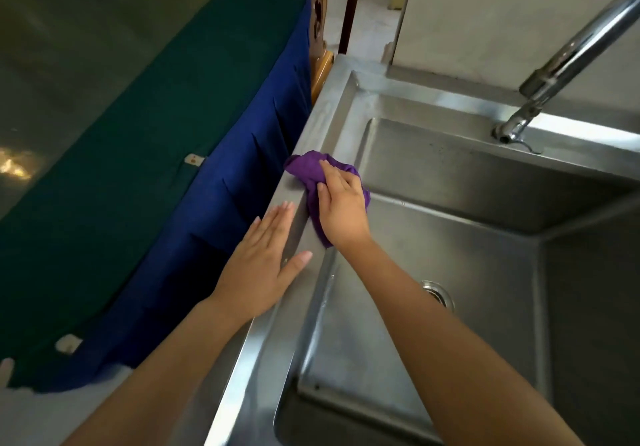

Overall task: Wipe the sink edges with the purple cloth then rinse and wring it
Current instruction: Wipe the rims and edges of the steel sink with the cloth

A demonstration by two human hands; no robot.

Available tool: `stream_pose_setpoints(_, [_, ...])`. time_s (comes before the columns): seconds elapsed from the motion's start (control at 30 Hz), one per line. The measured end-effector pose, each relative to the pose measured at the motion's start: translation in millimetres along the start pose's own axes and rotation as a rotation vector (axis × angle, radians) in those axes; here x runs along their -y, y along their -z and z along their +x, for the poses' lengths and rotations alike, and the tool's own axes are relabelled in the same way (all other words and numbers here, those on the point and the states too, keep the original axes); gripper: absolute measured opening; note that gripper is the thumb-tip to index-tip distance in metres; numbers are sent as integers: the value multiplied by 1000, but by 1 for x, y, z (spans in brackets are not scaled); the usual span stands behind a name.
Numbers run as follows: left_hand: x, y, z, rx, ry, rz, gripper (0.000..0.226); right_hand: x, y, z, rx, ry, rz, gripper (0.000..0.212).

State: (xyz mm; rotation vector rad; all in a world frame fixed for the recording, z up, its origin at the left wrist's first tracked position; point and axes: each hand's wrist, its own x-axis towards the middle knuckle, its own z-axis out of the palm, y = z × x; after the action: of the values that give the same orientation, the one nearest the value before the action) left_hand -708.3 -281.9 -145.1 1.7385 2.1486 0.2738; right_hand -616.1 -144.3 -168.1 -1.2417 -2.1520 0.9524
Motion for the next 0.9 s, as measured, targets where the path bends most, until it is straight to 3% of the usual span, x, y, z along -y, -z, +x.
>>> stream_pose_setpoints(0.23, [-1,-12,-60,-25,-6,44,86,12,-17,-59,-32,-42,-17,41])
stream_pose_setpoints(0.47, [2,-26,-107,-56,-27,180,88,21,-28,-112,-32,28,-47,40])
stream_pose_setpoints(0.9, [1,-44,-184,-130,90,231,83,39,-36,-183,45,67,-126,45])
